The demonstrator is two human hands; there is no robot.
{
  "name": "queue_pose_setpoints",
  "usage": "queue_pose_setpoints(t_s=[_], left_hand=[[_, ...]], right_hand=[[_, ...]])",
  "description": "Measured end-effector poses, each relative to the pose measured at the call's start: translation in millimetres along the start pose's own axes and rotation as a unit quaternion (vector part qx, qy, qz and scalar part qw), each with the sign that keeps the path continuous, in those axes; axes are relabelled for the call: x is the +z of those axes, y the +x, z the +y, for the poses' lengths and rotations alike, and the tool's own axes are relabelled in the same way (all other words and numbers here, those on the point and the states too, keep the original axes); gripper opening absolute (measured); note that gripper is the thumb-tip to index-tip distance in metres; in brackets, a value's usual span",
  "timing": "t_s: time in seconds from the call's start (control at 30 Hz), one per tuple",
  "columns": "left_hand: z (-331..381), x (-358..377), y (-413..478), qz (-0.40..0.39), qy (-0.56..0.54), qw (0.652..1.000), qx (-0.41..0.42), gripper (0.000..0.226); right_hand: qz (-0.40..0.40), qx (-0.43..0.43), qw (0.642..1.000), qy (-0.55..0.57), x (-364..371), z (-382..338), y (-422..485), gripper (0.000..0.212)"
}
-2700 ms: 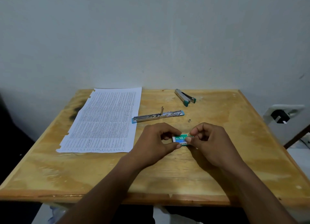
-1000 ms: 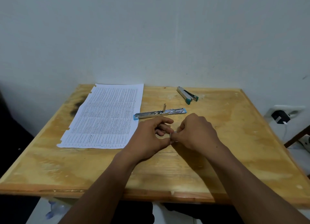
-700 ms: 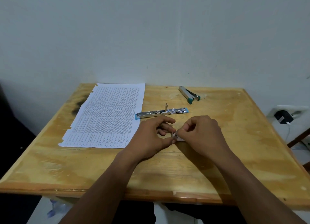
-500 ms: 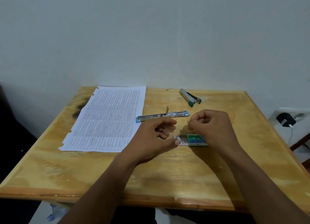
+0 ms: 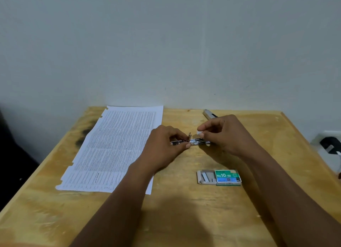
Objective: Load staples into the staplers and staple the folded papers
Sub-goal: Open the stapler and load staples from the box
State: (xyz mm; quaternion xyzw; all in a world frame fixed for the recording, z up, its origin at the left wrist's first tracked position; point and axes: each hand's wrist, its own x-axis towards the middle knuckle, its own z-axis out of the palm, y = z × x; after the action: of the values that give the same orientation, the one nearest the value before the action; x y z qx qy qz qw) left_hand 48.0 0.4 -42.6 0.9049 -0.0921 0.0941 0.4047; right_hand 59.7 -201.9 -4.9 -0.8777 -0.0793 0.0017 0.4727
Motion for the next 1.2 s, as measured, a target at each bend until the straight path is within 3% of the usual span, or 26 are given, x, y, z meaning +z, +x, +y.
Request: queue_pose_setpoints(t_s=[0.33,0.67,1.2], left_hand=[[-6,-4,5,-0.036,0.007,0.999,0.021,0.021],[-8,-3,5,-0.029,-0.025,0.999,0.011,0.019],[-7,-4,5,-0.033,-0.027,0.999,0.003,0.017]], right_hand=[[-0.041,-0.113,0.976,-0.180,13,10,9,0.016],[-0.036,-0.155,0.976,-0.146,14,21,8,0.013],[-0.023,-0.156,0.978,-0.137,15,23,8,0.014]])
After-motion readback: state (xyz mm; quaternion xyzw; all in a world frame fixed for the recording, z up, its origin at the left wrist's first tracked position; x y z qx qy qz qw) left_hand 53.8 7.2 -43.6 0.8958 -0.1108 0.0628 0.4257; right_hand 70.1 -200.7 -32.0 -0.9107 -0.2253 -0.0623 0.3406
